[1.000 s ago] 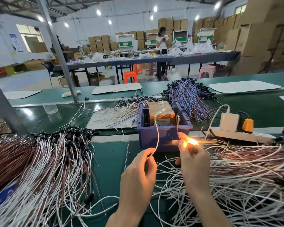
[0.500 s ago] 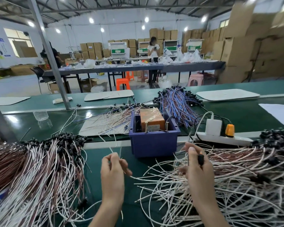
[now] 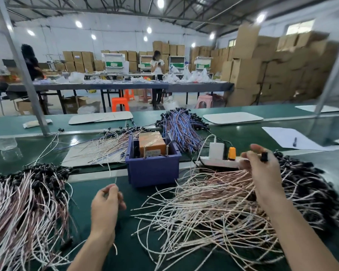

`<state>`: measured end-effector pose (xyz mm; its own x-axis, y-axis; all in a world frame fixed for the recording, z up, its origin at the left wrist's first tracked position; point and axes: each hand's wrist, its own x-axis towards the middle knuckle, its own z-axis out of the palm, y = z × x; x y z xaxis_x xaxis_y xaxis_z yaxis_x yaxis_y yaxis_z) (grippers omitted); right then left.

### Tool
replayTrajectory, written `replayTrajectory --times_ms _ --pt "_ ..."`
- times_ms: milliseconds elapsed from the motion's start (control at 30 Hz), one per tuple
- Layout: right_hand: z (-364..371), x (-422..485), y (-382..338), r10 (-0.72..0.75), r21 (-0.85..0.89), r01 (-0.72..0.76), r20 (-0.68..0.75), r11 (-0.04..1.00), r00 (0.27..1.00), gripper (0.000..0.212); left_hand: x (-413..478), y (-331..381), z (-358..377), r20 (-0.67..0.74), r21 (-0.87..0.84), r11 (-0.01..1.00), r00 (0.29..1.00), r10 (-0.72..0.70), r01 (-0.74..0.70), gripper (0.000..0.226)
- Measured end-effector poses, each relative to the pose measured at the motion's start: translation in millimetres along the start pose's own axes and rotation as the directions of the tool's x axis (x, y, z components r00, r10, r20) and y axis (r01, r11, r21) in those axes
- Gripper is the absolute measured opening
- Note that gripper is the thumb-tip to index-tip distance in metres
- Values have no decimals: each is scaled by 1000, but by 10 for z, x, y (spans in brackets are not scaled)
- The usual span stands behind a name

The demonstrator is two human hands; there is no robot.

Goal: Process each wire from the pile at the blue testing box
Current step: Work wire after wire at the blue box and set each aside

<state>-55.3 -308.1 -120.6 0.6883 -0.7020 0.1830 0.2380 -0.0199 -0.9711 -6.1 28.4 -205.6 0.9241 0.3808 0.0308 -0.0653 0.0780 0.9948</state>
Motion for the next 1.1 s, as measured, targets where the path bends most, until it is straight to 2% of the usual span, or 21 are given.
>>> replayTrajectory --times_ms 67,133,200,267,300,367,467,533,600,700,767,833,900,967,1100 --pt "-44 82 -38 -52 -138 47 -38 989 998 33 2 -34 19 26 20 1000 1000 4 -5 8" --pt "-74 129 -75 -209 -339 166 -97 926 973 51 -29 -53 43 75 42 998 996 52 -56 6" --pt "-83 157 -120 -425 -624 271 -108 733 899 54 -74 -53 60 124 67 991 986 109 -118 7" --pt "-46 105 -179 -571 -782 356 0 512 821 45 -120 -39 79 172 108 977 971 165 -185 10" --pt "-6 45 -191 -608 -785 427 80 450 790 40 -142 -25 97 198 131 967 962 189 -217 11" --pt "165 -168 -165 -633 -713 578 243 396 734 33 -162 29 95 248 188 944 943 223 -273 14" --pt "522 -628 29 -549 -557 738 506 381 666 30 -89 144 -6 293 324 889 928 230 -322 17" --pt "750 -922 215 -462 -496 782 631 378 623 29 47 226 -173 315 485 795 921 229 -364 13" --pt "927 -1132 411 -358 -492 791 710 364 606 27 220 314 -414 331 681 621 920 210 -387 9" --pt "1064 -1280 628 -180 -537 750 754 386 632 31 465 438 -822 303 880 332 939 161 -341 18" --pt "1091 -1309 680 -156 -530 733 755 426 637 31 574 504 -1036 261 949 141 953 155 -282 26" --pt "1106 -1315 680 -200 -502 730 743 464 639 29 643 523 -1150 225 974 12 968 115 -228 38" --pt "1113 -1301 655 -238 -488 731 729 477 642 28 697 496 -1173 192 980 -56 980 53 -189 47" --pt "1102 -1295 633 -259 -482 730 718 484 646 28 738 445 -1149 142 989 -52 989 34 -141 48" --pt "1031 -1294 626 -277 -467 725 708 506 650 27 752 355 -1024 24 999 -32 996 90 -22 39"
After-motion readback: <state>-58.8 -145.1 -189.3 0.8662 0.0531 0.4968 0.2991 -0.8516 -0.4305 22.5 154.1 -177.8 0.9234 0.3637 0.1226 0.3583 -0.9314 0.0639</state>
